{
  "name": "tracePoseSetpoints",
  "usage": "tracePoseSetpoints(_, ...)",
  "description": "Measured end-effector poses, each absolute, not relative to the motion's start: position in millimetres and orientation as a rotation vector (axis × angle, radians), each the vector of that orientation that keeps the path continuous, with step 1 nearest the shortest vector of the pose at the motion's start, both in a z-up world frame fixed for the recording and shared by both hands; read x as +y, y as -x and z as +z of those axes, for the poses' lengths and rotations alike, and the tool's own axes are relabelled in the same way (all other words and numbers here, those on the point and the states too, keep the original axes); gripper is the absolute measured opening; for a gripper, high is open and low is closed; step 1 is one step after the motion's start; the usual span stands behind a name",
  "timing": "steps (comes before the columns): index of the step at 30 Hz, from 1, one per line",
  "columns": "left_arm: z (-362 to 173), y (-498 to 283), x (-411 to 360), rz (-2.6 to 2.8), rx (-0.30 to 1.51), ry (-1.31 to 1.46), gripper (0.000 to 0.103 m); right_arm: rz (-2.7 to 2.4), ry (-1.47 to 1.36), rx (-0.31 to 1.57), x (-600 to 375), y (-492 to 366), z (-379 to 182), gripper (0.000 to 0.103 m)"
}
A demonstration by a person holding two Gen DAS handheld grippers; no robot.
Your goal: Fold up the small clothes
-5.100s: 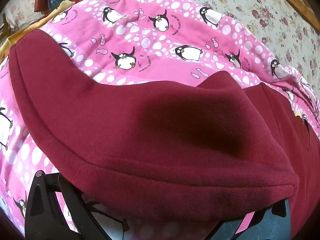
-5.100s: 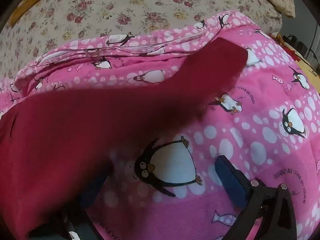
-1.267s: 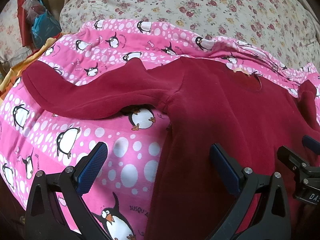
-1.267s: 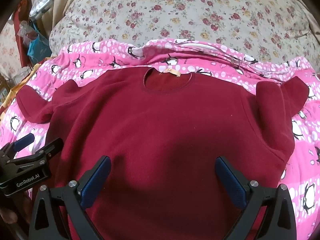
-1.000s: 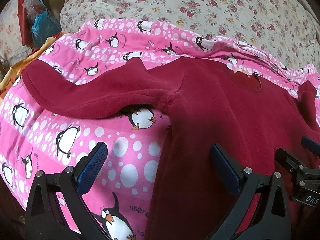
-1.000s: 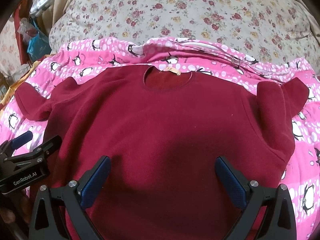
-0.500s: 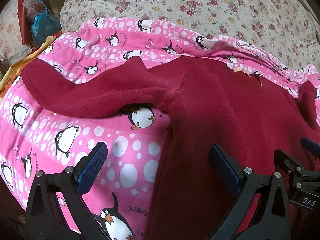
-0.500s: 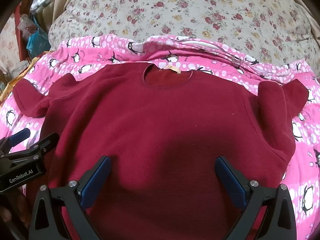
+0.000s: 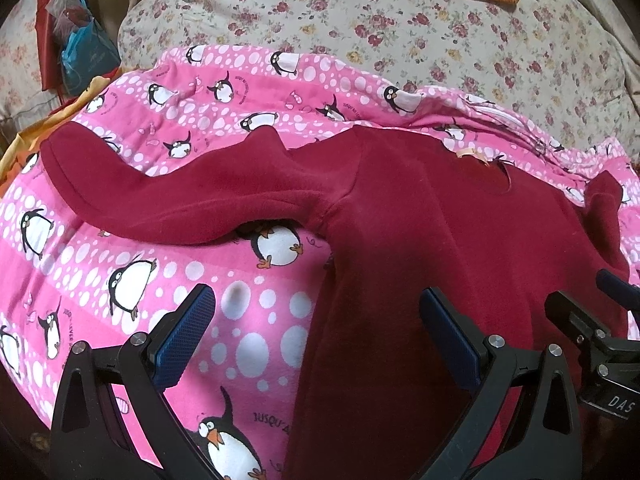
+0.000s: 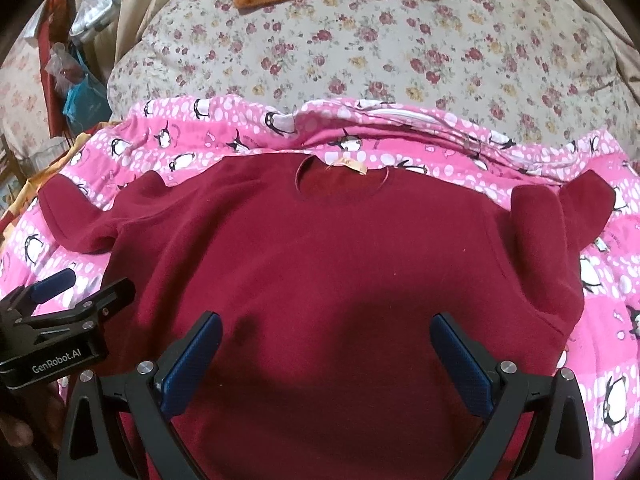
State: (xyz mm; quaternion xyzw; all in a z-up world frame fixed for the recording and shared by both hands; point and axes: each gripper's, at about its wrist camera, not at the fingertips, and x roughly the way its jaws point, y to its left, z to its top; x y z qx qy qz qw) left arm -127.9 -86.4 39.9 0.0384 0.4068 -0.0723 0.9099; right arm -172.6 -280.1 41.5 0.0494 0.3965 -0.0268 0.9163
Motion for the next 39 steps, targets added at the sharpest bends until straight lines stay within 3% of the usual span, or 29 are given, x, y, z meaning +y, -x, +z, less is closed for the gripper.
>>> tracePoseSetpoints(16, 48.4, 134.8, -90.0, -0.214, 0.792, -0.074, 0.102, -0.079, -0.11, 0.794, -284.1, 174.9, 45.5, 0.103)
tracePoseSetpoints(39, 49.8, 119.5, -58.4, -0.147, 0.873, 0.044, 0.102, -0.083, -0.146, 0.814, -285.5, 173.4, 45.8, 0.103)
